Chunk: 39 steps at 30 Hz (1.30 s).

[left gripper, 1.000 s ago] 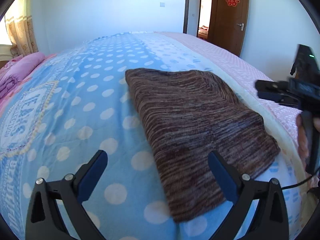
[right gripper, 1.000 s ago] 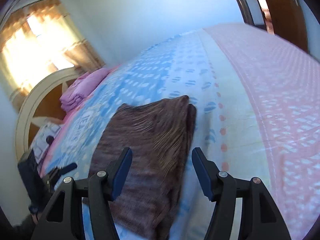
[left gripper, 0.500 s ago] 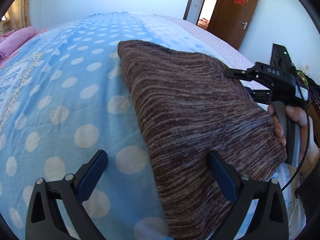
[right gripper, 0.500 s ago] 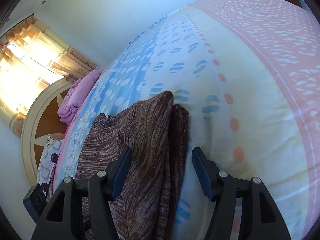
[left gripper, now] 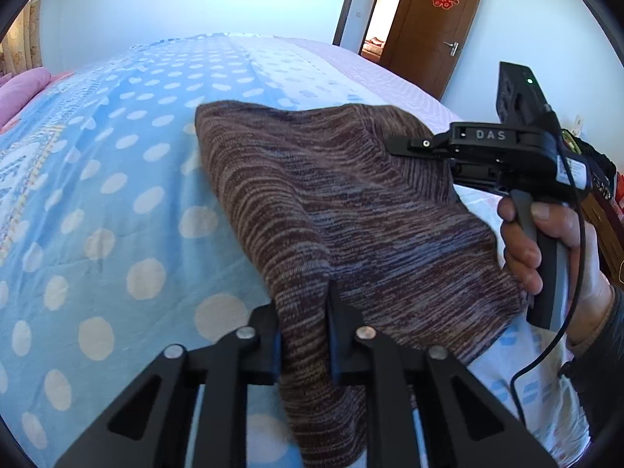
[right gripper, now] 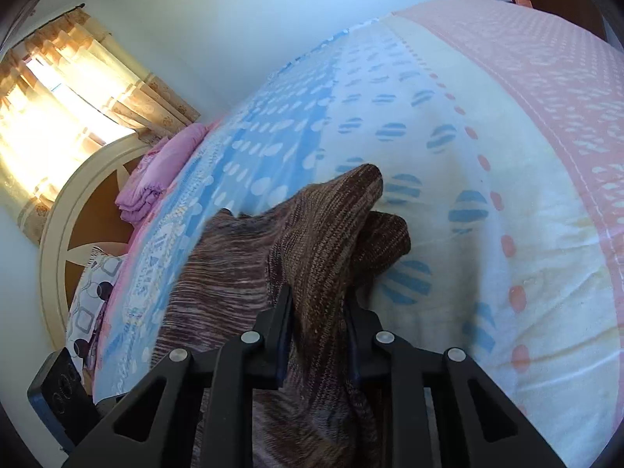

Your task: Fold small clothes

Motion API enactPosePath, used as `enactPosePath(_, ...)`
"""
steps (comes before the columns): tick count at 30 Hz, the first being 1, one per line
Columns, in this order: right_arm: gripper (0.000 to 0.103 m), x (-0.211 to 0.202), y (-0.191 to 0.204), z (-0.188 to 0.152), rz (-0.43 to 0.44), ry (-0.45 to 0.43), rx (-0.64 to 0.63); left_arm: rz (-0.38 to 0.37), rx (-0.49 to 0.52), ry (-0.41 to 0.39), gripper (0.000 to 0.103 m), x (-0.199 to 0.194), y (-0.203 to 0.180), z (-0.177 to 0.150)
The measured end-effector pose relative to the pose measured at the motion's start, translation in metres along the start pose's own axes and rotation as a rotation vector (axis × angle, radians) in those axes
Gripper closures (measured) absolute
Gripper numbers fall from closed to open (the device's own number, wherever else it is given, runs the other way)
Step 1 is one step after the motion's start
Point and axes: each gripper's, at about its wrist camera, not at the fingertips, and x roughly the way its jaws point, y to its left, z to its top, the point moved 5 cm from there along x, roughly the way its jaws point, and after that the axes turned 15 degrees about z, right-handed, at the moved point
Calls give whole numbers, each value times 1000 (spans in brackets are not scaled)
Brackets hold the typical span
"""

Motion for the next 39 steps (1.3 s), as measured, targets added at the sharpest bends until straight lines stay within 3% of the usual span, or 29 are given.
enactPosePath(9, 81, -15, 47, -11, 41, -30, -45, 15, 29, -37, 92, -44, 11, -7)
enactPosePath(15, 81, -11, 83, -29, 101, -25, -60, 32, 11, -49, 92, -74, 38, -26)
enactPosePath(39, 82, 115, 249, -105, 320, 170, -175, 215, -186, -87, 92, -157, 179, -102)
